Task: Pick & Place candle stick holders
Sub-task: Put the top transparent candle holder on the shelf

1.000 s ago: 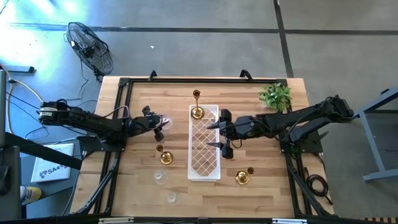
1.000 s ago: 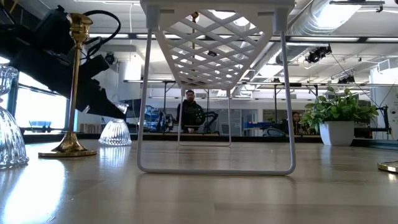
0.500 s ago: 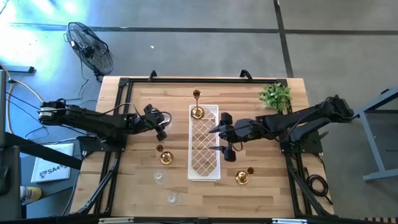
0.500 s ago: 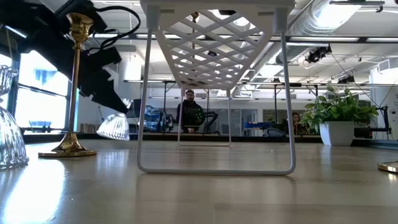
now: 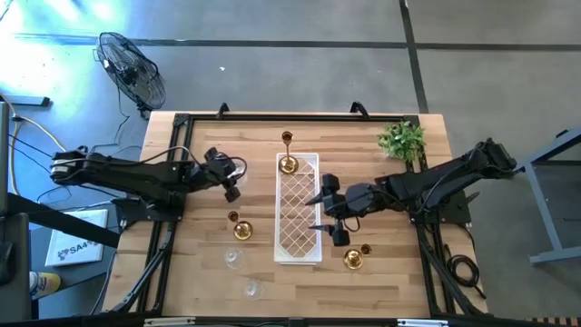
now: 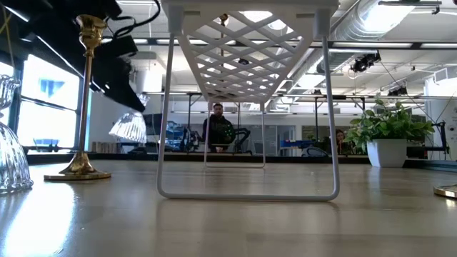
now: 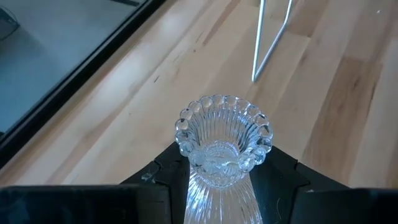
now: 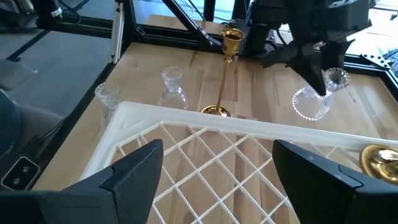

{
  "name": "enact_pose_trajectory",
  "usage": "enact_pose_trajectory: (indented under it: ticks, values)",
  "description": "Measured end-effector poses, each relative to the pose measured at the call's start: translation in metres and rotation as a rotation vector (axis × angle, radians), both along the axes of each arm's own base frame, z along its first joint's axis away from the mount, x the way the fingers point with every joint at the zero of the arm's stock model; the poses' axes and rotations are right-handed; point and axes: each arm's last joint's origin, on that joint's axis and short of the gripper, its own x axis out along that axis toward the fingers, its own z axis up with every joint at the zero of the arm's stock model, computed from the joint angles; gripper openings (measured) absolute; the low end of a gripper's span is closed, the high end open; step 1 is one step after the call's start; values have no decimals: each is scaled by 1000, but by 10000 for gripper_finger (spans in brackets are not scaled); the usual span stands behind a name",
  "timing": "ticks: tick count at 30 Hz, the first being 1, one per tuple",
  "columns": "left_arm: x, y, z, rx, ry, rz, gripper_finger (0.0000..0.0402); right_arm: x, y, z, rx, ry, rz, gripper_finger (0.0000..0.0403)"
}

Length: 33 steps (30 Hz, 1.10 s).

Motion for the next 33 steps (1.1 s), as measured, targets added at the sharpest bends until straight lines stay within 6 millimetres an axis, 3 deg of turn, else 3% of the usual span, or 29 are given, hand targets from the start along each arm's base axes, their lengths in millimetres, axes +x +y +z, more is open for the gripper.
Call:
enact_pose_trajectory:
  ticks: [16,28,33]
  values:
    - [-22,-27,53,25,-193,-127,130,0,1,0,-6,-1,8,299]
    - [-27,-43,83,39,-292,-187,130,0,1,0,-9,-1,10,299]
    - [-28,-50,95,26,-333,-233,130,1,-1,2,-7,-23,-75,299]
